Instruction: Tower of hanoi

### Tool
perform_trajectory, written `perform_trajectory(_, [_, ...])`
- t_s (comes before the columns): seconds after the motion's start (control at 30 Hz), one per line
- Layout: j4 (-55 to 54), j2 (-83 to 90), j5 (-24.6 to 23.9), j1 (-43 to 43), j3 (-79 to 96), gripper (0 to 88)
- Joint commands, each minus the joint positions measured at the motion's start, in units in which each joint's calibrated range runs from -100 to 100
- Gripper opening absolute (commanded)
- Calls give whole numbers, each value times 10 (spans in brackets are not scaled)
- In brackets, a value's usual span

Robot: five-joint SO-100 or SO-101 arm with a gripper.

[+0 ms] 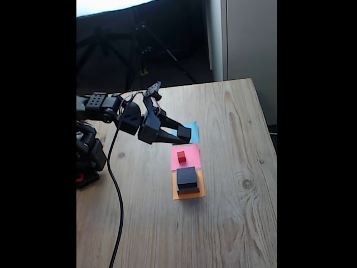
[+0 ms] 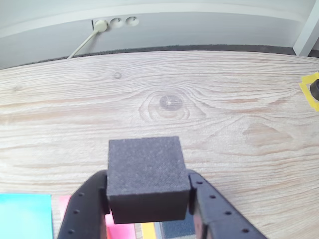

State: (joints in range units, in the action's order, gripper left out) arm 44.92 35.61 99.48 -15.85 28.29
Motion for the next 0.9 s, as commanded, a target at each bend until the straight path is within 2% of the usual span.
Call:
perform_trajectory(0.0, [219, 16, 5, 36, -228, 73])
perform_trajectory(0.13, [313, 16, 5, 82, -318, 73])
perform_trajectory(0.33, [386, 37, 5, 143, -377, 73])
perform_trajectory(0.73, [467, 93, 5, 257, -392, 73])
perform_trajectory(0.87, [445, 136, 5, 279, -312, 73])
